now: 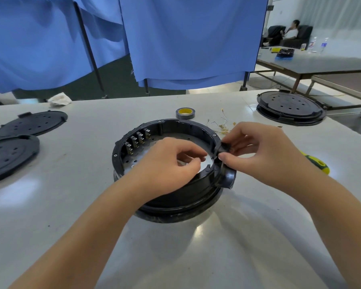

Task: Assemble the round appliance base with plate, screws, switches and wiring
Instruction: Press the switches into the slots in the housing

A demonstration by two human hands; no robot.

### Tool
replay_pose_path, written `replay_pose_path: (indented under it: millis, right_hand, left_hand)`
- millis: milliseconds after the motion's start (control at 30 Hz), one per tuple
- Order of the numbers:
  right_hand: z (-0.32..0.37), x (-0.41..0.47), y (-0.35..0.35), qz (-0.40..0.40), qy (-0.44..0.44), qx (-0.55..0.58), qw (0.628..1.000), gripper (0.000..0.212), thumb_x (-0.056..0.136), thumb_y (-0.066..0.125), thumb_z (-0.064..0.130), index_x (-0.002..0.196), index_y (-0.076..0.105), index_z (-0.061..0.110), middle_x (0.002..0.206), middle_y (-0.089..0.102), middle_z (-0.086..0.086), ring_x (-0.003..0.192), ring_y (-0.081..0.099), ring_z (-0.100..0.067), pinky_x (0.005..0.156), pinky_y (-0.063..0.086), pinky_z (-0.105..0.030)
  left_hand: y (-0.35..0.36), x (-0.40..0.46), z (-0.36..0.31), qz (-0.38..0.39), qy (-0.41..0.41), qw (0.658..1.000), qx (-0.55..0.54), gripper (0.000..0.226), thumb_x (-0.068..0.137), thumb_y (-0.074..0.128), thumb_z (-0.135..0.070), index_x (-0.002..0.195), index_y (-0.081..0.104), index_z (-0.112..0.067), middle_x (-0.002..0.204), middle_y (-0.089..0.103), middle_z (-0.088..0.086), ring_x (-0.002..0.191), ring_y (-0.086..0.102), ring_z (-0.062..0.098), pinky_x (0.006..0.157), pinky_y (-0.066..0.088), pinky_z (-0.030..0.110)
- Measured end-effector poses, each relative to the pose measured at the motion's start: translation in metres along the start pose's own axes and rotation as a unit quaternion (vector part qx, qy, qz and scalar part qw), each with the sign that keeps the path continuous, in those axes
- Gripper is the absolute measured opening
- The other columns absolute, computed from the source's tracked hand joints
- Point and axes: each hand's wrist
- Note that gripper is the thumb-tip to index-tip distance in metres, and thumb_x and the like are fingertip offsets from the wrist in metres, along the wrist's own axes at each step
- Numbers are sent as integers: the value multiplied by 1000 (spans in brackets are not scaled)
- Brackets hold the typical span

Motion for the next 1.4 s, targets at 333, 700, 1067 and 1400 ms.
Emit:
replay_pose_path:
  millis: [333,700,1067,1400]
  right_hand:
    - [3,0,1,33,-11,-35,999,19,72,77,21,84,66,30,79,67,13,76,66,-5,76,58,-31]
    - [9,-2,1,36,-50,-84,995,21,73,78,17,86,64,26,83,63,11,80,63,-6,76,55,-27]
    - [16,-4,5,28,-52,-149,987,22,73,75,20,94,66,20,86,62,8,82,61,-8,78,54,-29]
    - [13,0,0,77,-22,-103,991,24,74,79,20,97,72,17,87,62,12,81,64,-3,81,53,-21]
  left_hand:
    - [-1,0,0,27,-15,999,14,35,90,54,-10,100,71,-38,95,73,-21,91,67,-3,85,57,27]
    - [0,2,2,25,-14,1000,13,32,89,53,-12,100,74,-35,92,73,-19,88,68,-1,83,58,32]
    - [1,3,4,22,-7,999,25,28,89,56,-16,101,74,-34,89,73,-20,84,67,-3,77,56,21]
    - [2,4,3,20,3,999,39,19,88,62,-25,102,74,-31,82,71,-22,79,66,-4,71,54,15]
Point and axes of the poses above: each hand's wrist, its own x-axis towards the middle knuckle, its own y-axis out of the palm, z = x × y
